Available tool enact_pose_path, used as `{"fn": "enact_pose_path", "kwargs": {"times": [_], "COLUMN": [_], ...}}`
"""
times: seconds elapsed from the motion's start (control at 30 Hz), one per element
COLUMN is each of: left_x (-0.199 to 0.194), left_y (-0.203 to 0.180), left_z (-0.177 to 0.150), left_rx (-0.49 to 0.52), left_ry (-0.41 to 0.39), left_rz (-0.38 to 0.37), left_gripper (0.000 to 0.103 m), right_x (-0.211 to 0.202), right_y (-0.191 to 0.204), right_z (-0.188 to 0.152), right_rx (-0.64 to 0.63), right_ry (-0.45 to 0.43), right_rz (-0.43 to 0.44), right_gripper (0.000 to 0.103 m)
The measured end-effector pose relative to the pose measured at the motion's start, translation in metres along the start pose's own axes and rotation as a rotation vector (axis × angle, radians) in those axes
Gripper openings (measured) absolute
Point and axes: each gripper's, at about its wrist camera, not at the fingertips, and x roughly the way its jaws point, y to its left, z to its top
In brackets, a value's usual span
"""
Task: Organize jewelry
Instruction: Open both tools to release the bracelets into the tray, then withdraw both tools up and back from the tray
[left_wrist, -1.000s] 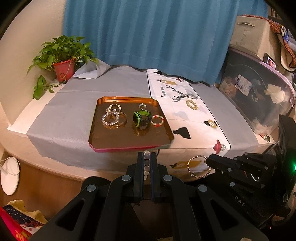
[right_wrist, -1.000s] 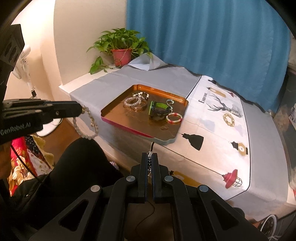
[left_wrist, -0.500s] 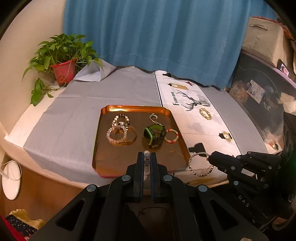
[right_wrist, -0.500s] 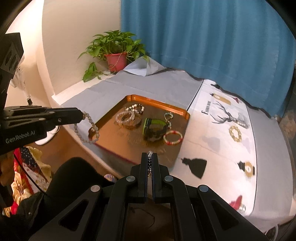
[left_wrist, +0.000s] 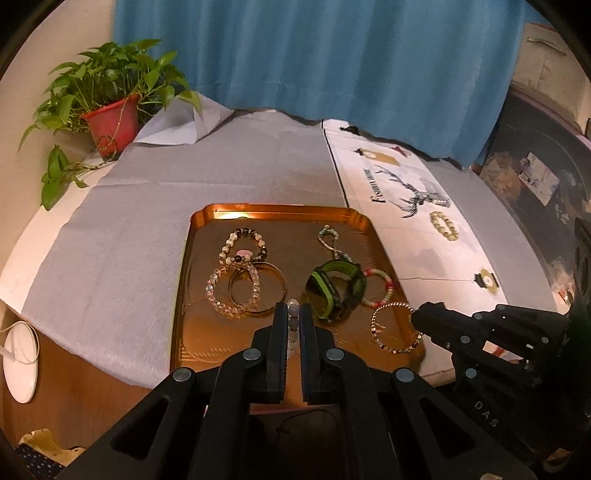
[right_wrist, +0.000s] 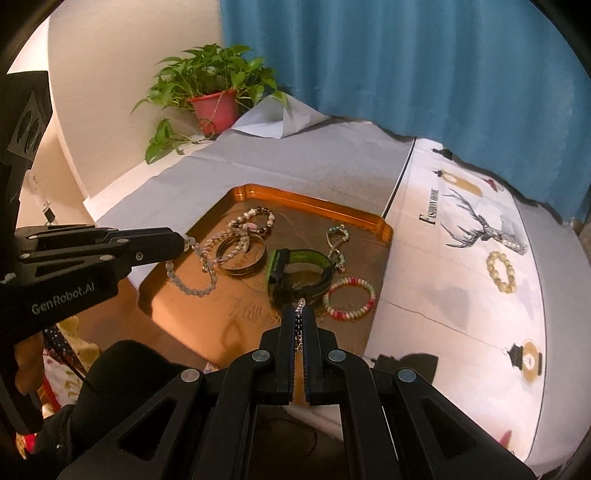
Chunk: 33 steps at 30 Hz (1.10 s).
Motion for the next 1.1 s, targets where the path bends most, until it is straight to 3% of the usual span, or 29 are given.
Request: {"fn": "enact_pose_path", "kwargs": {"times": [0.17, 0.2, 0.23, 0.27, 0.3, 0.33, 0.37, 0.53, 0.83, 0.93, 1.1], "left_x": [0.023, 0.028, 0.034, 0.04, 0.043, 0.042, 0.038, 0.029, -0.018, -0.035, -0.069], "left_y": [0.004, 0.005, 0.005, 0.005, 0.008, 0.009, 0.011, 0.016, -0.002, -0.009, -0.028], "left_z": [0.002, 0.003, 0.003, 0.002, 0.002, 0.0, -0.002, -0.018, -0.064, -0.082, -0.1], "left_rx": [0.024, 0.029, 0.035, 0.038, 0.036, 0.025, 0.016, -0.012, -0.038, -0.055, -0.021], "left_ry": [0.035, 0.042, 0.063, 0.09, 0.099, 0.087, 0.062, 0.096, 0.095, 0.099, 0.043], "left_rz": [0.042, 0.055, 0.077, 0.11, 0.139, 0.185, 0.207, 0.235, 0.25, 0.224, 0.231], "left_gripper": [0.005, 0.012, 0.034, 0.052, 0.081, 0.087, 0.087, 0.088, 0.088, 0.088, 0.088], "right_x": [0.024, 0.031, 0.037, 0.044, 0.05, 0.052, 0.051, 0.034, -0.021, -0.045, -0.079], "right_y": [-0.007, -0.008, -0.009, -0.009, -0.01, -0.011, -0.011, -0.006, 0.0, 0.005, 0.018], "right_z": [0.005, 0.005, 0.004, 0.003, 0.001, 0.0, -0.003, -0.017, -0.047, -0.059, -0.079], "right_rx": [0.023, 0.025, 0.024, 0.019, 0.016, 0.019, 0.024, -0.019, 0.055, 0.071, 0.057], "right_ry": [0.031, 0.053, 0.069, 0.092, 0.117, 0.128, 0.125, 0.12, 0.087, 0.068, 0.033], "right_rz": [0.016, 0.015, 0.006, -0.008, -0.022, -0.029, -0.037, -0.088, -0.112, -0.114, -0.121], "right_gripper": [0.006, 0.006, 0.011, 0.025, 0.036, 0.056, 0.063, 0.068, 0.069, 0.069, 0.069]}}
